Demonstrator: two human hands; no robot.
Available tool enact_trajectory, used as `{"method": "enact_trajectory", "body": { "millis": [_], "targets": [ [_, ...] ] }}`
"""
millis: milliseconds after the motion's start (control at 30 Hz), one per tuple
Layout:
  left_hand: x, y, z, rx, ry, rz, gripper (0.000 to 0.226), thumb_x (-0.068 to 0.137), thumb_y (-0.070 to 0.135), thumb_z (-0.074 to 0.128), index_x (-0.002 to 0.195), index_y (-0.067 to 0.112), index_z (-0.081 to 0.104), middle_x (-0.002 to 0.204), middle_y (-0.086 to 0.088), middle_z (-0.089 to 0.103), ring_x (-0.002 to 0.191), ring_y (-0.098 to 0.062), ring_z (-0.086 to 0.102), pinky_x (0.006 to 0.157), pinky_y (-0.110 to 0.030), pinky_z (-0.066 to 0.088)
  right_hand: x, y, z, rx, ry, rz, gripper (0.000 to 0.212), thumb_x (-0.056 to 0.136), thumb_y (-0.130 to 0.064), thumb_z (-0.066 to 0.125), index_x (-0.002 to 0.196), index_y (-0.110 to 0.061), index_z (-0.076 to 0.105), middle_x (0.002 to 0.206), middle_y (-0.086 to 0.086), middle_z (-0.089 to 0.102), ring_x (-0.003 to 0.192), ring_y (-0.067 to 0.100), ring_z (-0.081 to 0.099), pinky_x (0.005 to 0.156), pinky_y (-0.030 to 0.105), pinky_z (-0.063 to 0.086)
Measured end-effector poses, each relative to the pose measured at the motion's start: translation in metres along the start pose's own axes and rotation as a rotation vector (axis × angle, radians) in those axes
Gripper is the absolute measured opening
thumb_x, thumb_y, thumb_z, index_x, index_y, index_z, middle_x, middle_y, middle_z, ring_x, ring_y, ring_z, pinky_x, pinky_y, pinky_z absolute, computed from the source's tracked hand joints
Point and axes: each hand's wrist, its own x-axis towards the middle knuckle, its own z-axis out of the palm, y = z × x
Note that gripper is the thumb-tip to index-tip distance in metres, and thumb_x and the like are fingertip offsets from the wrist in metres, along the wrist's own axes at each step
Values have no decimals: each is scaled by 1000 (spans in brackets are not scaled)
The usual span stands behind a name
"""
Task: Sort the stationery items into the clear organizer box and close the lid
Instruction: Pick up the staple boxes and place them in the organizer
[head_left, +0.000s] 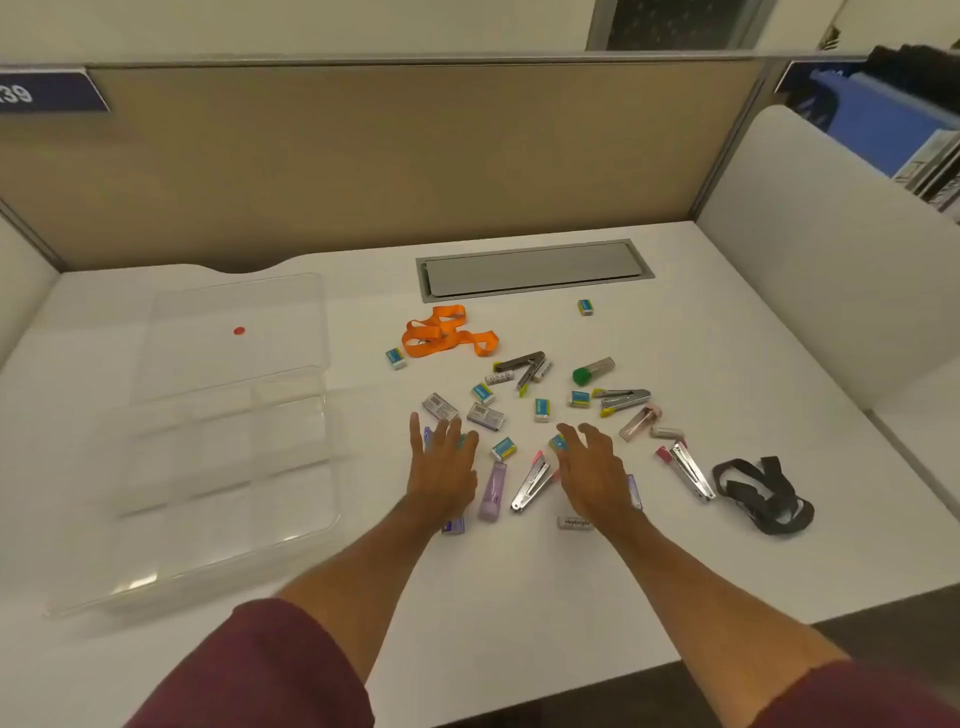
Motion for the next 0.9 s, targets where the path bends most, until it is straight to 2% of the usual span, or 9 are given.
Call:
{"method": "enact_trajectory", "body": {
  "millis": [133,267,333,400,467,533,600,667,900],
  "targets": [
    [7,3,-7,72,-17,10,39,94,31,51,131,20,47,138,-4,51,141,-23,32,109,-63,-19,12,4,-3,-12,-51,-23,49,98,-16,46,145,-22,32,153,10,28,140,26,30,105,38,40],
    [10,10,-8,88,-6,-9,39,87,26,63,124,22,52,124,-2,61,129,-21,48,103,-59,-26,24,4,-4,-24,-55,-42,48,96,-15,52,141,-23,38,144,9,40,130,25,40,96,35,46],
    [13,12,-5,90,11,7,37,86,21,64,121,21,53,119,-2,62,121,-20,54,106,-57,-25,30,5,-2,-29,-74,-63,44,96,-14,51,139,-23,41,137,9,45,124,23,45,91,33,48],
    [16,14,-1,85,13,21,39,86,19,65,123,20,52,121,-3,61,120,-21,55,113,-56,-18,35,6,0,-28,-106,-77,42,96,-13,50,137,-22,43,132,9,47,121,23,46,89,32,48],
    [19,15,2,52,0,26,42,86,19,64,127,19,52,126,-5,59,124,-21,52,120,-56,-3,41,8,3,-34,-151,-81,43,94,-10,53,136,-21,45,131,10,47,121,23,46,91,32,47],
    [20,17,2,0,4,19,43,87,18,63,128,18,51,130,-6,57,125,-22,51,121,-50,11,45,10,4,-36,-178,-82,41,95,-11,52,135,-19,47,131,11,48,121,24,47,92,32,47],
    [19,19,0,-92,13,-19,44,87,13,62,129,16,51,132,-7,53,121,-23,53,115,-41,30,47,12,5,-37,-176,-93,39,94,-10,54,132,-17,50,129,11,50,120,25,48,92,32,46],
    [17,20,-5,-217,26,-76,43,87,7,61,129,13,53,131,-8,50,115,-24,54,101,-36,45,47,13,4,-29,-159,-94,39,90,-6,58,128,-15,52,127,12,52,118,26,49,92,32,46],
    [5,0,-39,-403,138,-227,39,87,5,63,125,6,57,132,-10,47,109,-23,54,88,-32,53,54,-23,-15,53,-53,-178,38,88,5,53,120,-14,57,121,13,53,113,28,53,79,32,47]
  ]
}}
